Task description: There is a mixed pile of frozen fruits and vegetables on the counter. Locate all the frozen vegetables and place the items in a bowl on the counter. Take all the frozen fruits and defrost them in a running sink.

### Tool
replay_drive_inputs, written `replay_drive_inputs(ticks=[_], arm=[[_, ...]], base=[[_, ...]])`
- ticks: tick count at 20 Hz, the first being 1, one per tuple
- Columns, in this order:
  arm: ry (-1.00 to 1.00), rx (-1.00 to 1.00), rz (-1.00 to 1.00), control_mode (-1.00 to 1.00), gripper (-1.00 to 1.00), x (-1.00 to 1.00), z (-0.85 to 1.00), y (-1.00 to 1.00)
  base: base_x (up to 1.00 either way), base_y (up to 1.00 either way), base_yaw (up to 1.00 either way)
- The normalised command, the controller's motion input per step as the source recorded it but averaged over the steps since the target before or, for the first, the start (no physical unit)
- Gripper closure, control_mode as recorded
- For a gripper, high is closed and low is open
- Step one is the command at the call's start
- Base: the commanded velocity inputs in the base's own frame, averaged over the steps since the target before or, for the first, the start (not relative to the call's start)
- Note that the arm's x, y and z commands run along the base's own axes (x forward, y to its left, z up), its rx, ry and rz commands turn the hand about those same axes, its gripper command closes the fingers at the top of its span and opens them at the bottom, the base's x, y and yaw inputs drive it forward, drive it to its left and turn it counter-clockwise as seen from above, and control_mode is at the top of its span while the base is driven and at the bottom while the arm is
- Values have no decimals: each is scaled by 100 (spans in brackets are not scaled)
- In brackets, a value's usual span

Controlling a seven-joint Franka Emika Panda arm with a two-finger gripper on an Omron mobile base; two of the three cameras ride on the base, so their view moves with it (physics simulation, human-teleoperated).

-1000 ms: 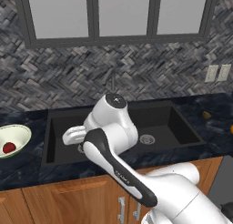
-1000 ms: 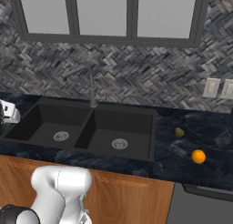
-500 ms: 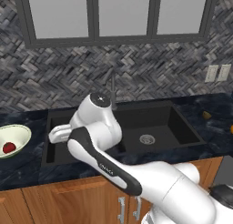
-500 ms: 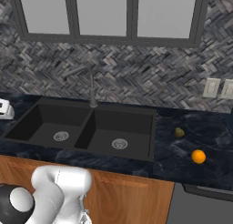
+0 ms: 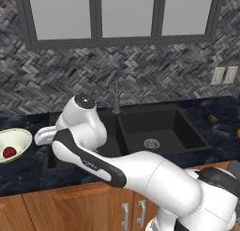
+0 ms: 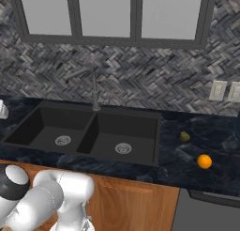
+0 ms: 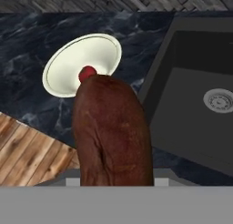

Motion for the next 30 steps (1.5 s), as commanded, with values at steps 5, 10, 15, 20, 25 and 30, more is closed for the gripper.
replay_drive_inputs(ticks=[5, 10, 15, 20, 25, 30], arm=[[0, 0, 1, -100, 100, 26, 0, 42], [0, 0, 2, -100, 100, 27, -1, 35], [0, 0, 1, -100, 100, 22, 0, 42], [0, 0, 0, -100, 100, 21, 0, 41], [0, 0, 0, -100, 100, 26, 0, 38], [0, 0, 0, -100, 100, 24, 0, 32]], base=[[0, 0, 0], [0, 0, 0], [0, 0, 0], [0, 0, 0], [0, 0, 0], [0, 0, 0]])
